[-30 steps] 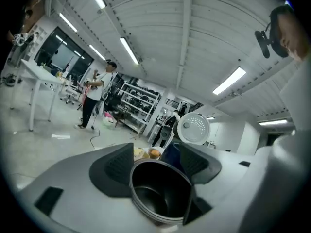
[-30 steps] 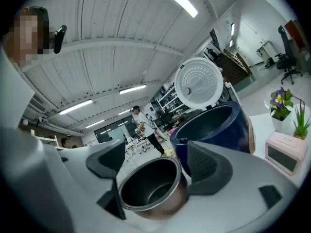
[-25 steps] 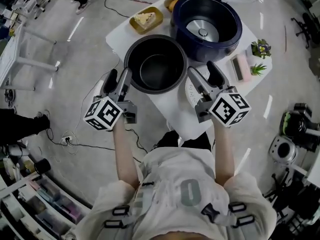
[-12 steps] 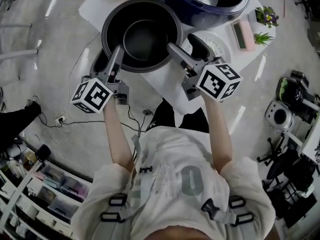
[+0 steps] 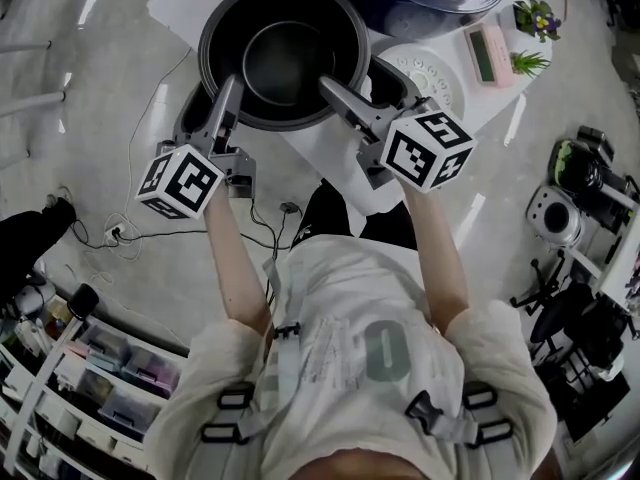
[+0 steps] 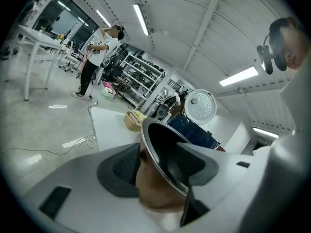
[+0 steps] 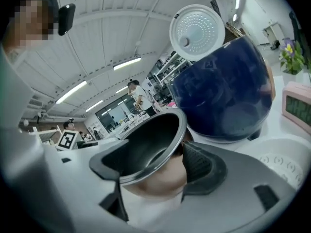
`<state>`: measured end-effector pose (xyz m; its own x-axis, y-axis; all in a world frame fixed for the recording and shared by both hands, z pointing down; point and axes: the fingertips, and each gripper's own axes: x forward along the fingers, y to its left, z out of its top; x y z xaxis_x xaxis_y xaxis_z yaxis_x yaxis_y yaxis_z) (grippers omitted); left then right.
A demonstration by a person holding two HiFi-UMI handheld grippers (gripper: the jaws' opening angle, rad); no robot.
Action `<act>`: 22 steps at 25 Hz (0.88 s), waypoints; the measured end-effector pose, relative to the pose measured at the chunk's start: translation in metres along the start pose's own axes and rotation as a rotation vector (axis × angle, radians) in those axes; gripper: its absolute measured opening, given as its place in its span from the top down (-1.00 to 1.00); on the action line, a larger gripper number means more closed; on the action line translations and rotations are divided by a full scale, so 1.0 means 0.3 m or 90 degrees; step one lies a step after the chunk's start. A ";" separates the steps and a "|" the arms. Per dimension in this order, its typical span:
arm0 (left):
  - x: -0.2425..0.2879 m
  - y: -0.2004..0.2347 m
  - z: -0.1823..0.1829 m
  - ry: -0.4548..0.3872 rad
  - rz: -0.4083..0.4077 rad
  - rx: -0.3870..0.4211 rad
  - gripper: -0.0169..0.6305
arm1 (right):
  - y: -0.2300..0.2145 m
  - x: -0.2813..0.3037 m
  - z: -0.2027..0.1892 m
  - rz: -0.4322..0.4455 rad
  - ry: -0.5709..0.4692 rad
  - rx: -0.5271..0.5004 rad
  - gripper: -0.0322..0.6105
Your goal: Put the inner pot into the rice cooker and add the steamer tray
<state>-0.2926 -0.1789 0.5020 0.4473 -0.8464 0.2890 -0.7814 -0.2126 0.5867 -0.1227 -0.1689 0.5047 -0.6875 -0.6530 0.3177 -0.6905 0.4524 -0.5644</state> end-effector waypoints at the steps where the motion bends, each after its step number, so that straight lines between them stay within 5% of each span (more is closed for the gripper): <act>1: -0.001 0.000 -0.001 0.003 0.007 0.009 0.23 | 0.002 -0.002 -0.001 -0.008 0.005 -0.018 -0.14; 9: -0.047 0.017 0.033 0.002 0.038 0.037 0.53 | 0.011 -0.015 0.008 -0.050 0.021 -0.056 0.26; 22: -0.131 -0.044 0.152 -0.064 0.047 0.049 0.55 | 0.119 -0.039 0.109 -0.029 0.002 -0.099 0.28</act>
<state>-0.3197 -0.1650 0.4484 0.3452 -0.9047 0.2495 -0.8433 -0.1824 0.5055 -0.1322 -0.1650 0.4560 -0.6553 -0.6729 0.3432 -0.7473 0.5114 -0.4242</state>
